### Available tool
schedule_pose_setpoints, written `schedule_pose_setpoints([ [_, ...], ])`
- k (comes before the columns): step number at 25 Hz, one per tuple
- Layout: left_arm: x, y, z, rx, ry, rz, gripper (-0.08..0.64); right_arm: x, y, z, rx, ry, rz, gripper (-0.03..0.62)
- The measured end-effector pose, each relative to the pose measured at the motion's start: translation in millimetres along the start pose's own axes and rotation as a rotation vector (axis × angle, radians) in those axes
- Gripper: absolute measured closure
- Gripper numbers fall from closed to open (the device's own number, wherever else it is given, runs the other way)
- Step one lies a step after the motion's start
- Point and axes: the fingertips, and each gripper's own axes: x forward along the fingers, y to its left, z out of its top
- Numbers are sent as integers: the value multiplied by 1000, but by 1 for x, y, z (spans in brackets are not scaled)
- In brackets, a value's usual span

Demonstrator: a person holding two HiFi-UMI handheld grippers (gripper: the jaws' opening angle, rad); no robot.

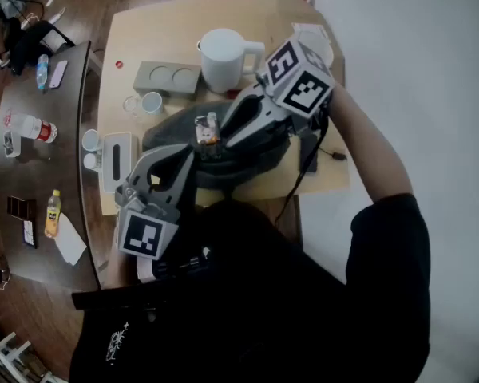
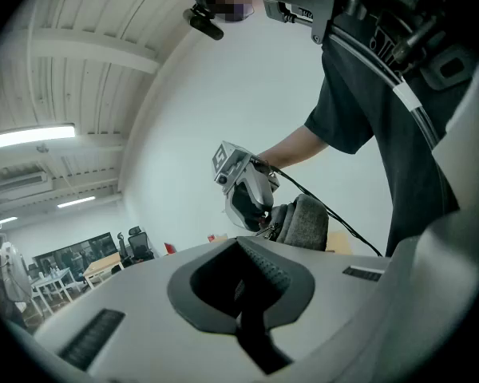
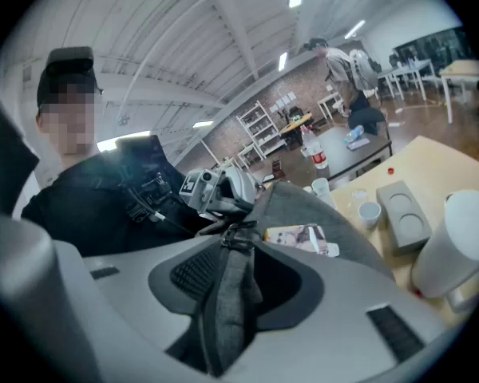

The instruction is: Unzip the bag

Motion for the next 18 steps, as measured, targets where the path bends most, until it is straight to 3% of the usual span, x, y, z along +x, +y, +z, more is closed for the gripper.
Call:
schedule_pose_setpoints([
  [9, 2, 1, 0, -3, 0, -7, 561, 6, -14, 2, 158, 75, 151, 433],
  [18, 3, 1, -1, -4, 7, -5, 561, 16, -12, -3, 167, 194, 217, 435],
])
